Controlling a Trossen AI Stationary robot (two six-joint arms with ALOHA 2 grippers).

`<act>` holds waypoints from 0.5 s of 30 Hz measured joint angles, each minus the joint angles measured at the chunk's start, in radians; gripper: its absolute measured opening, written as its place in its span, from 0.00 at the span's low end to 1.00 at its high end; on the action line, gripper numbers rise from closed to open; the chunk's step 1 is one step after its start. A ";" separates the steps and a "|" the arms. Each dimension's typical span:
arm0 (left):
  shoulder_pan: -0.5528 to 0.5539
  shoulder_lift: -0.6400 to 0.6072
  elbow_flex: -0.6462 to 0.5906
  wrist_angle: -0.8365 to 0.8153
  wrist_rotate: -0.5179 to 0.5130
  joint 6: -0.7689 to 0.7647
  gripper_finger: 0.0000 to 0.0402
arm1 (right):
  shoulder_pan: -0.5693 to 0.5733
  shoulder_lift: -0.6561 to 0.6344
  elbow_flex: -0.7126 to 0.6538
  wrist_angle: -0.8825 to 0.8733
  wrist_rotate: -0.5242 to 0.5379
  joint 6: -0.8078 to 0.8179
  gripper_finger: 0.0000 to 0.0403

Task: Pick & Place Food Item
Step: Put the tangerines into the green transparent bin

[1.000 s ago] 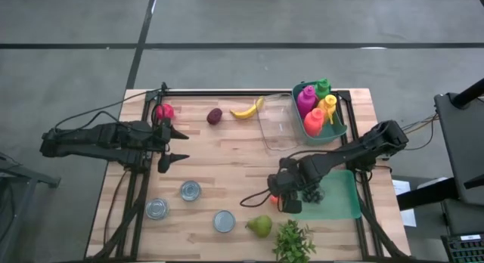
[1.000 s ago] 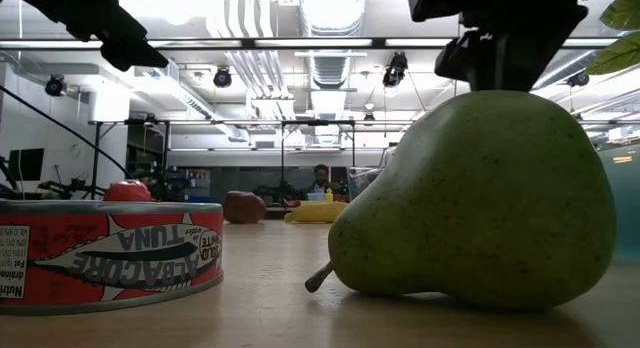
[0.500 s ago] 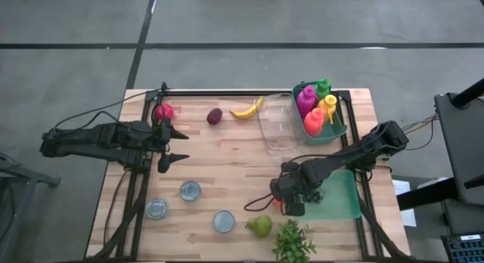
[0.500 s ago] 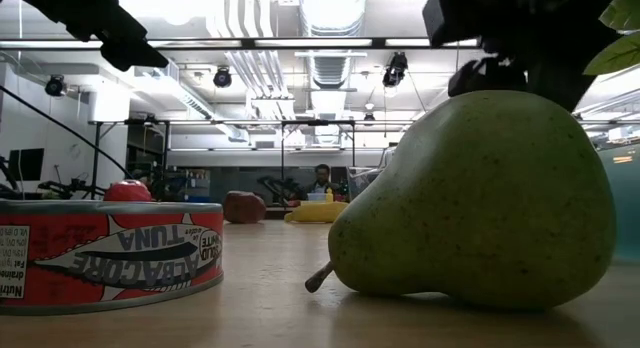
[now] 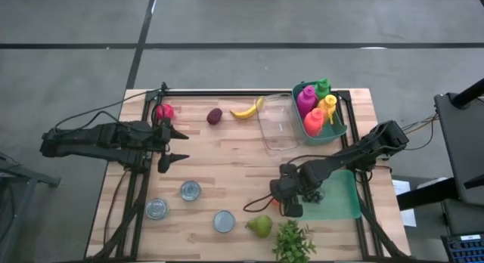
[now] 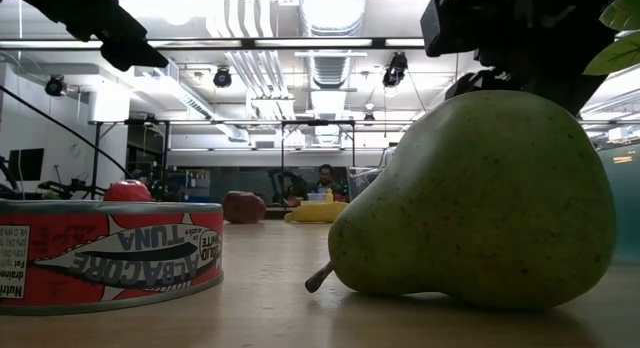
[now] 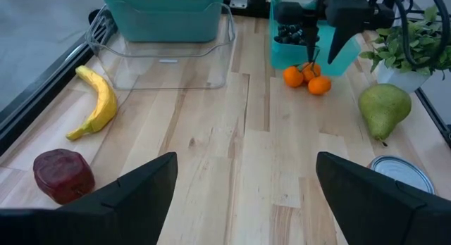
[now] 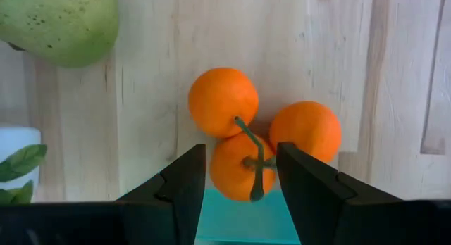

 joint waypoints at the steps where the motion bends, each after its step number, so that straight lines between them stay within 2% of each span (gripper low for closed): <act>1: 0.000 0.000 0.000 0.000 0.000 0.000 0.85 | 0.000 0.000 0.000 0.001 0.000 0.000 0.43; 9: 0.000 0.000 0.000 0.000 0.000 0.000 0.85 | 0.000 0.000 -0.001 0.001 0.000 0.000 0.41; 15: 0.000 0.000 0.000 0.000 0.000 0.000 0.85 | 0.000 0.000 -0.002 0.001 -0.001 0.000 0.29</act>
